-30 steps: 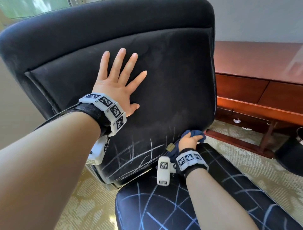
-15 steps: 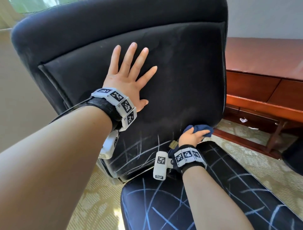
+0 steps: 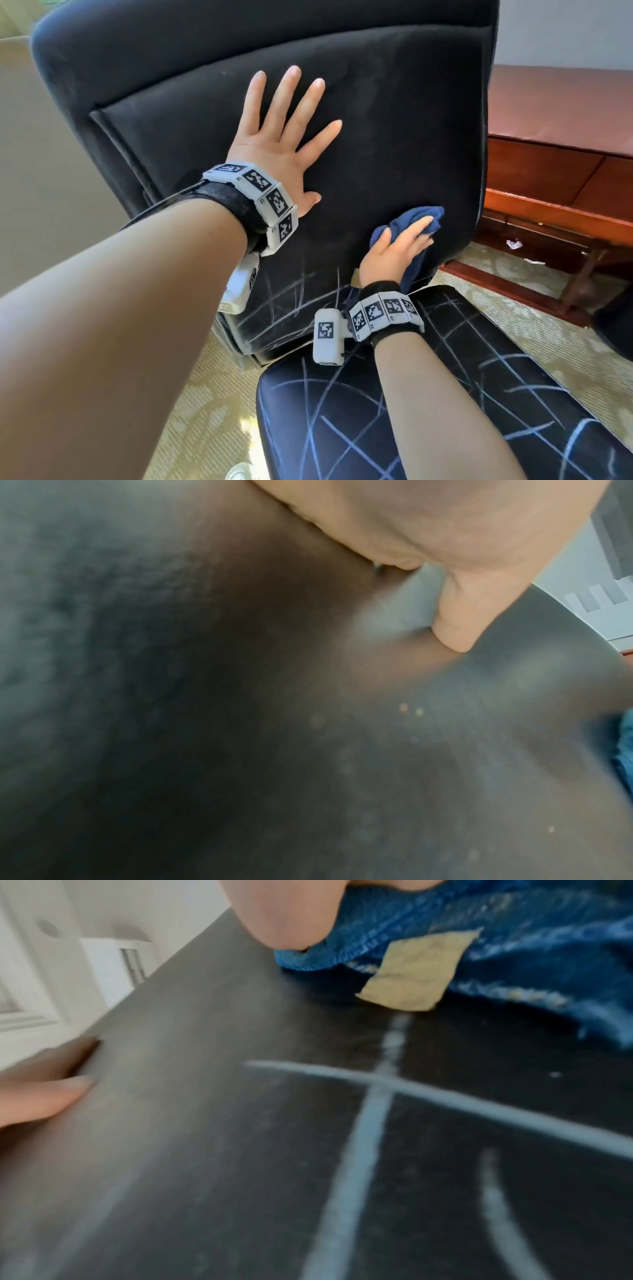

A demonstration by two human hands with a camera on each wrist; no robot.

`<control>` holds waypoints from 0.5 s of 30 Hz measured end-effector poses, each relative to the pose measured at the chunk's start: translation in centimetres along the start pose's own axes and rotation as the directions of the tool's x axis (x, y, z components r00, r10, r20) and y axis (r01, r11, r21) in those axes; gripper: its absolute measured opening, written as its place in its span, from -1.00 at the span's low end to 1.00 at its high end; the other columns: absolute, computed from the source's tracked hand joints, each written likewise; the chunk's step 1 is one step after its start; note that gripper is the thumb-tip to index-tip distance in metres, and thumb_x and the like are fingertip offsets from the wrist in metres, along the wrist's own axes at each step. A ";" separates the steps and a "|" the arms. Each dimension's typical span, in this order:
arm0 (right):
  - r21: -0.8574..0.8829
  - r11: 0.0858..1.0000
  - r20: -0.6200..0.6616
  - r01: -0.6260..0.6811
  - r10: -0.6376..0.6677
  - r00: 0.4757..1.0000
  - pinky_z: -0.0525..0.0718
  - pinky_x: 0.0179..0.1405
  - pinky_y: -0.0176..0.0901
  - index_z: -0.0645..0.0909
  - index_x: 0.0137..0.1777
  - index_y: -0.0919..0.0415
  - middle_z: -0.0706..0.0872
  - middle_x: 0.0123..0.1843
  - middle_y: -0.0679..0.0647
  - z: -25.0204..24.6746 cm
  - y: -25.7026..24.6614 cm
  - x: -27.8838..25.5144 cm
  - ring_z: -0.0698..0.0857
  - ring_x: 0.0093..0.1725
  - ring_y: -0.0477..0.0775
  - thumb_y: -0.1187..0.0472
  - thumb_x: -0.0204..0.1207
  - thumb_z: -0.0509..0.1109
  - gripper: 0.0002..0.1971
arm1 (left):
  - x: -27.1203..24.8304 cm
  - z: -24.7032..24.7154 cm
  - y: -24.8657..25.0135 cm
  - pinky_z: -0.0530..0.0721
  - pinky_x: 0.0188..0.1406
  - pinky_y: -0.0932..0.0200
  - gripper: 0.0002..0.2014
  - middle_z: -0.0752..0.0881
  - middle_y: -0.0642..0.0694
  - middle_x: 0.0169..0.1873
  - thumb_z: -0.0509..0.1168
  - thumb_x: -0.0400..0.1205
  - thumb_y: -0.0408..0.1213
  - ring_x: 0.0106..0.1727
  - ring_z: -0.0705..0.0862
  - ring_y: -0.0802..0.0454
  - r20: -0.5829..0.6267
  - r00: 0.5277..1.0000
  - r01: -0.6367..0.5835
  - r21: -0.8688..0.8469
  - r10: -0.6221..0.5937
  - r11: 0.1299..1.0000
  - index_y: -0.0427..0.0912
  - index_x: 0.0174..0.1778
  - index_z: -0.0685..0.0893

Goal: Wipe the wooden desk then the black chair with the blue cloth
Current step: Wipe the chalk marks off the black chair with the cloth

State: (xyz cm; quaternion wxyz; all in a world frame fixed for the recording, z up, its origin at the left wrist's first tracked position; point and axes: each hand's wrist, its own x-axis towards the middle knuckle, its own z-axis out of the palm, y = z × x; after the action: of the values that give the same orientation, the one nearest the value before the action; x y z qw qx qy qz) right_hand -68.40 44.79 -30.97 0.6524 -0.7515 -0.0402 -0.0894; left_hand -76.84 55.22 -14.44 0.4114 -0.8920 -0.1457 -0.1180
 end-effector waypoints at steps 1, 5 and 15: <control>0.006 0.999 -0.025 -0.042 0.042 0.999 -0.06 0.57 -0.11 -0.22 0.64 0.28 -0.19 0.66 0.33 -0.3 0.6 0.1 -0.19 0.65 0.29 0.27 0.70 0.05 -0.37 | 0.0 0.1 0.0 -0.44 0.44 -0.40 -0.12 -0.48 -0.26 0.56 -0.12 0.52 0.43 0.55 -0.48 -0.37 0.000 1.000 0.001 0.002 -0.001 1.000 0.09 0.60 -0.37; 0.058 0.964 -0.037 -0.261 0.263 0.964 0.04 0.53 -0.14 -0.24 0.65 0.22 -0.13 0.66 0.36 -0.2 2.5 -2.0 -0.07 0.65 0.27 0.24 0.72 0.03 -0.38 | -0.1 0.2 0.1 -0.42 0.45 -0.41 -0.13 -0.48 -0.26 0.55 -0.13 0.52 0.43 0.54 -0.48 -0.38 0.001 1.000 0.004 0.023 -0.004 1.000 0.10 0.59 -0.38; 0.054 0.999 0.102 0.003 -0.009 0.995 -0.12 0.58 -0.09 -0.21 0.65 0.22 -0.22 0.68 0.22 2.2 -0.8 -4.9 -0.28 0.64 0.19 0.23 0.71 0.06 -0.37 | -0.3 0.2 0.1 -0.36 0.48 -0.40 -0.14 -0.43 -0.26 0.58 -0.17 0.50 0.44 0.56 -0.44 -0.37 -0.029 1.000 -0.005 0.038 0.006 0.999 0.10 0.61 -0.33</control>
State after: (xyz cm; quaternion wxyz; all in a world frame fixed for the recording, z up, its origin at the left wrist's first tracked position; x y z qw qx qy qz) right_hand -73.15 47.37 -31.40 0.6691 -0.7372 -0.0784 -0.0516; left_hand -77.03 55.22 -14.71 0.4307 -0.8826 -0.1395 -0.1269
